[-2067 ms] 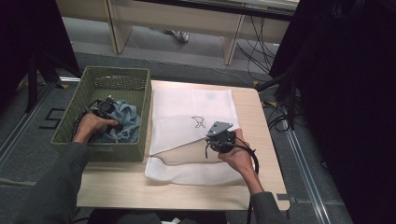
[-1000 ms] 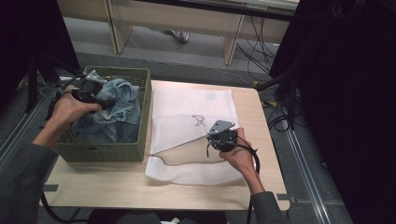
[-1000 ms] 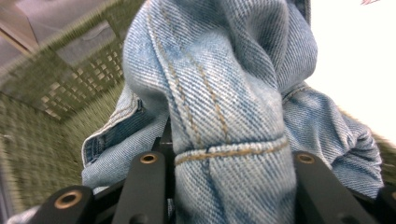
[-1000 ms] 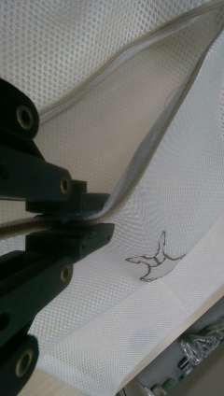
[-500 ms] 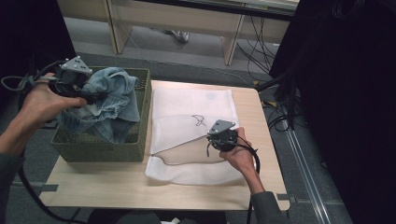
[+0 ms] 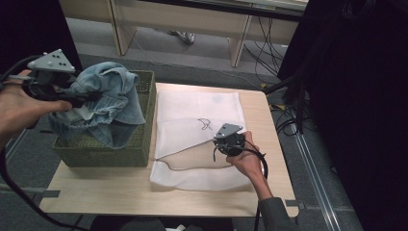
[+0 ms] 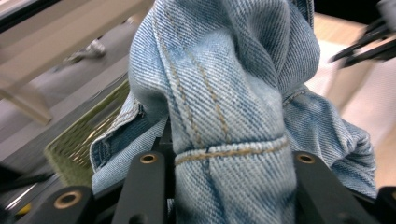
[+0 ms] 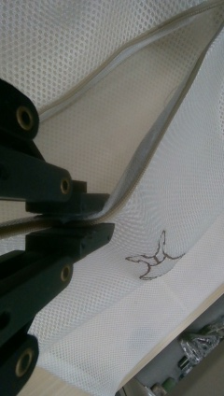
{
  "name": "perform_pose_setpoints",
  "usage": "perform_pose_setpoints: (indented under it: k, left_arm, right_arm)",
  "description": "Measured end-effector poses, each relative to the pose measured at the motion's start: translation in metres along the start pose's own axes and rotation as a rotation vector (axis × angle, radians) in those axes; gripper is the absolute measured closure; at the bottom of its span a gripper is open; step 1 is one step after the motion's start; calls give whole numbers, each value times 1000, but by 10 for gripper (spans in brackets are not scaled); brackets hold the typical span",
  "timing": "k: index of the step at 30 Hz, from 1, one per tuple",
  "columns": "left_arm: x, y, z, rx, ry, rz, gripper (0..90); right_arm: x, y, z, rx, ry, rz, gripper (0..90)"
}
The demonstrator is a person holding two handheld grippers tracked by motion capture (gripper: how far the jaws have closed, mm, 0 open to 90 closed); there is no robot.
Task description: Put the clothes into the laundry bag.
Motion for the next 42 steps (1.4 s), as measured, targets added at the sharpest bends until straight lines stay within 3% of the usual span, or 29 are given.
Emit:
perform_pose_setpoints:
  k: [8,12,13,14,18,19,20,24,30,31,32,34,36,37,40,41,42]
  left_arm:
    - [-12,-31,31,136,-26,112,628]
    - [-26,-48,48,187,-19,176,630]
    - [-31,-53,50,207,-11,191,630]
    - [-36,-57,52,223,-29,212,630]
    - [-46,-63,72,293,-6,222,630]
    - [-46,-61,78,313,-2,223,629]
    - [-45,-58,85,332,-7,223,628]
    - [-38,-40,111,408,16,204,627]
    - [-26,2,159,531,30,173,626]
    - [-25,10,167,554,23,175,626]
    - [-22,19,175,575,-10,174,626]
    - [-16,35,190,610,-9,154,625]
    - [-7,56,205,632,-13,112,624]
    - [-3,66,211,636,-39,103,623]
    - [6,92,223,622,-43,88,623]
    - [11,102,227,616,-59,57,623]
    - [15,112,230,617,-31,36,622]
  right_arm:
    - [0,-2,1,8,7,8,848]
    - [-1,-2,3,9,-7,13,855]
    - [0,-2,4,10,-2,14,857]
    - [0,-2,3,10,16,15,857]
    - [0,-4,5,11,-6,18,860]
    - [1,-5,3,14,30,23,861]
    - [0,-5,6,12,1,20,862]
    - [0,-7,5,13,14,30,865]
    - [-3,-10,5,8,-2,44,868]
    - [-3,-11,5,4,-5,45,869]
    - [-4,-12,5,3,-10,48,870]
    - [-5,-14,5,0,-6,60,871]
    - [-6,-18,6,5,4,78,871]
    - [-6,-21,6,2,10,86,872]
    - [-7,-29,11,12,-5,109,873]
    - [-8,-31,11,8,7,119,874]
    - [-8,-34,11,9,23,130,874]
Point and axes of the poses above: each handheld gripper's, and its own axes: y roughly forward along the jaws, x roughly out of its underside, z roughly to its right, the point moved 4 cm from there along y, roughly forward along the jaws, and after that the axes turned 15 degrees about -x, right-handed, at the moved point
